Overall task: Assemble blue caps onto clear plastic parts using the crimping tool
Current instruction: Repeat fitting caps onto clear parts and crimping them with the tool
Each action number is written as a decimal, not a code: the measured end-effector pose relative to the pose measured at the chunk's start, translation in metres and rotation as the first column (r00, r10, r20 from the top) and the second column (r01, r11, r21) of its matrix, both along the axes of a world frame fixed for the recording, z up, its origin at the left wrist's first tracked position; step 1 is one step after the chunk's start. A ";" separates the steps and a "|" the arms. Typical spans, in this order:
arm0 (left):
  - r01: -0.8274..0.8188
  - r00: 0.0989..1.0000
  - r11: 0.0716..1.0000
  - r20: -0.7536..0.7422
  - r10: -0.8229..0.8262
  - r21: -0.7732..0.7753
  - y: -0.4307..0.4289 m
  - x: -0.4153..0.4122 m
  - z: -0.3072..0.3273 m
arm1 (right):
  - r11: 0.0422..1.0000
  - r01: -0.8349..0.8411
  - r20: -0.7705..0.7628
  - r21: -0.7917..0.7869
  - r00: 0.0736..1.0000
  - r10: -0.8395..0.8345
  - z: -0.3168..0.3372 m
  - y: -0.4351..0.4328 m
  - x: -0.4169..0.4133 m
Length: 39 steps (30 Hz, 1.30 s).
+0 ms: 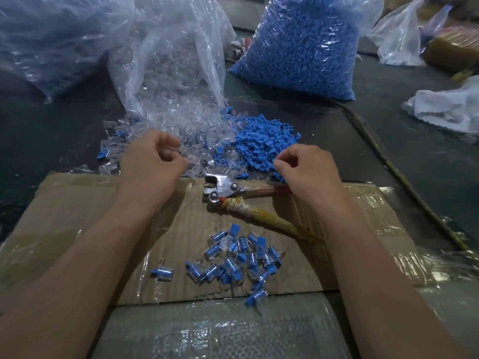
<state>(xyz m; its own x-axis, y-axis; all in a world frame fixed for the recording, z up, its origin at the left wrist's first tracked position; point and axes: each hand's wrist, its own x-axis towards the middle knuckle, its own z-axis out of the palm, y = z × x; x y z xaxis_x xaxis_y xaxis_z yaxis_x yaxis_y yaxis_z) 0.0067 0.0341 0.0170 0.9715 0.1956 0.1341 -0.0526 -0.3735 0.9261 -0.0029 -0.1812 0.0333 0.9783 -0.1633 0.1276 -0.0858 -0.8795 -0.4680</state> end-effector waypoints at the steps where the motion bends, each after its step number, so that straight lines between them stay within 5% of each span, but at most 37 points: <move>1: 0.011 1.000 1.000 -0.007 -0.011 -0.028 0.000 0.000 0.001 | 1.000 0.010 -0.002 -0.025 1.000 -0.010 -0.001 -0.001 0.001; 15: 0.215 0.975 0.969 -0.023 -0.219 -0.119 -0.007 -0.009 0.007 | 0.995 0.017 -0.182 -0.096 0.983 -0.034 -0.007 -0.005 0.007; 33: 0.245 0.957 0.942 -0.100 -0.273 -0.229 -0.010 -0.012 0.011 | 0.993 -0.113 -0.003 -0.022 0.994 0.113 -0.009 0.007 0.004; 39: 0.252 0.955 0.933 -0.088 -0.282 -0.256 -0.014 -0.016 0.015 | 0.969 -0.144 0.163 0.202 0.980 0.112 0.003 0.021 -0.008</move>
<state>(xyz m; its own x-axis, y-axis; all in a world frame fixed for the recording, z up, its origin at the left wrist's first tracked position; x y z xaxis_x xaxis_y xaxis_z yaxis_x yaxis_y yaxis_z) -0.0096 0.0206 0.0316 0.9981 -0.0612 -0.0060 -0.0019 -0.1278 0.9918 -0.0110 -0.1600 0.0361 0.9653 -0.0772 0.2494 0.1056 -0.7581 -0.6436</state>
